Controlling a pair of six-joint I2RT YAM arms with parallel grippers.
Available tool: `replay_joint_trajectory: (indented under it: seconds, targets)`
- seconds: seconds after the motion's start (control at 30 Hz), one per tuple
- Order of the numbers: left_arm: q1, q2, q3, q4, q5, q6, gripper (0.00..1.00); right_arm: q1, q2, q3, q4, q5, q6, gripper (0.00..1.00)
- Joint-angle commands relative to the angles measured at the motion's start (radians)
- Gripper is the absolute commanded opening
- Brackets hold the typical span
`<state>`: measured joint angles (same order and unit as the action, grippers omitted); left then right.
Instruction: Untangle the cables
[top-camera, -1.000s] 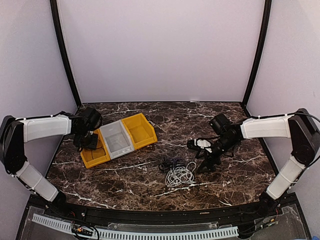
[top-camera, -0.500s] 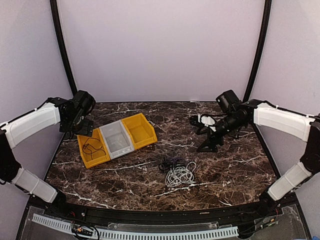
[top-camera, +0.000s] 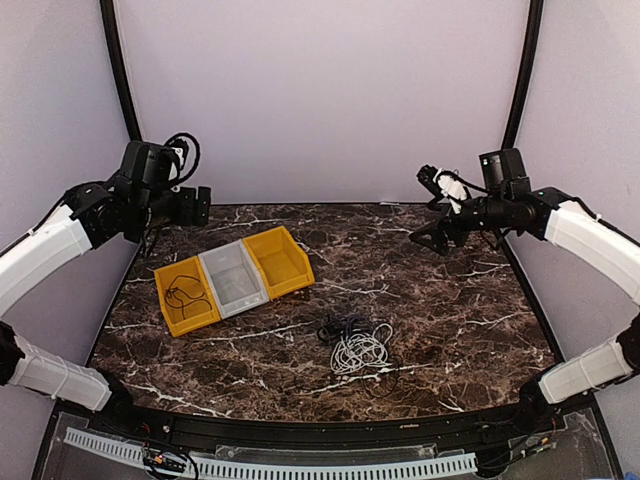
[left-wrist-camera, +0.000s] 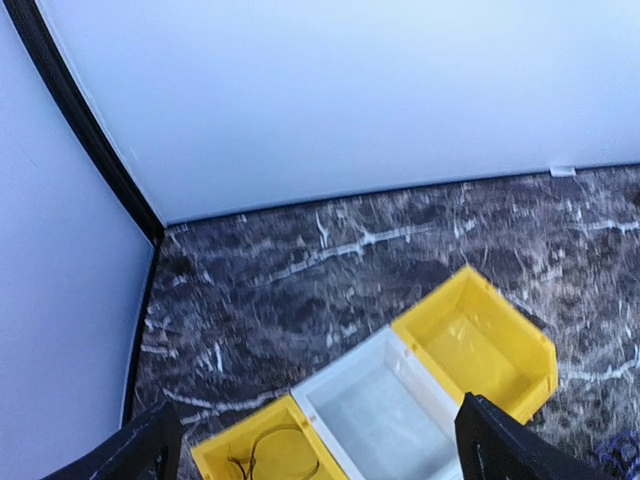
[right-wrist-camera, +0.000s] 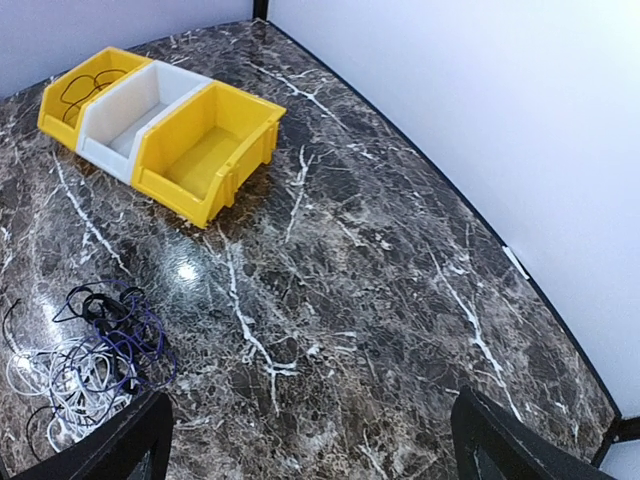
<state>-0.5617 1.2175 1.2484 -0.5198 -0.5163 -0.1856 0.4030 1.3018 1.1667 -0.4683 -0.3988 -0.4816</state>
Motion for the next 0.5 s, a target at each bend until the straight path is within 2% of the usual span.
replay_joint_trajectory:
  seconds: [0.0, 0.03, 0.1, 0.2, 0.23, 0.27, 0.3, 0.33, 0.37, 0.4, 0.43, 0.47]
  targets:
    - [-0.033, 0.011, -0.014, 0.285, -0.265, 0.099, 0.99, -0.030, -0.045, 0.028, 0.019, -0.011, 0.039, 0.97]
    - [-0.033, 0.016, -0.037, 0.367, -0.170, 0.202, 0.99, -0.030, -0.043, 0.022, 0.002, -0.018, 0.029, 0.95]
    - [-0.033, 0.017, -0.092, 0.510, -0.043, 0.267, 0.99, -0.032, -0.038, 0.000, -0.037, -0.042, 0.008, 0.90]
    - [-0.033, 0.027, -0.140, 0.616, 0.103, 0.224, 0.99, -0.032, -0.020, -0.046, -0.073, -0.077, -0.012, 0.83]
    - [-0.033, 0.032, -0.142, 0.612, 0.229, 0.199, 0.96, -0.032, -0.015, -0.061, -0.086, -0.092, -0.016, 0.79]
    - [-0.033, 0.046, -0.148, 0.610, 0.294, 0.177, 0.93, -0.032, -0.009, -0.079, -0.094, -0.104, -0.023, 0.77]
    - [-0.034, 0.054, -0.154, 0.610, 0.433, 0.150, 0.86, -0.032, -0.004, -0.099, -0.099, -0.119, -0.031, 0.75]
    - [-0.035, 0.076, -0.165, 0.613, 0.510, 0.139, 0.81, -0.031, 0.000, -0.118, -0.099, -0.139, -0.036, 0.73]
    - [-0.035, 0.089, -0.168, 0.615, 0.636, 0.124, 0.70, -0.031, 0.006, -0.138, -0.102, -0.161, -0.047, 0.71]
    - [-0.036, 0.124, -0.173, 0.612, 0.744, 0.117, 0.65, -0.028, 0.010, -0.155, -0.103, -0.183, -0.060, 0.70]
    - [-0.041, 0.143, -0.174, 0.610, 0.791, 0.108, 0.58, -0.024, 0.018, -0.175, -0.101, -0.193, -0.071, 0.68]
    - [-0.044, 0.176, -0.177, 0.603, 0.857, 0.107, 0.55, -0.019, 0.028, -0.190, -0.096, -0.195, -0.079, 0.67]
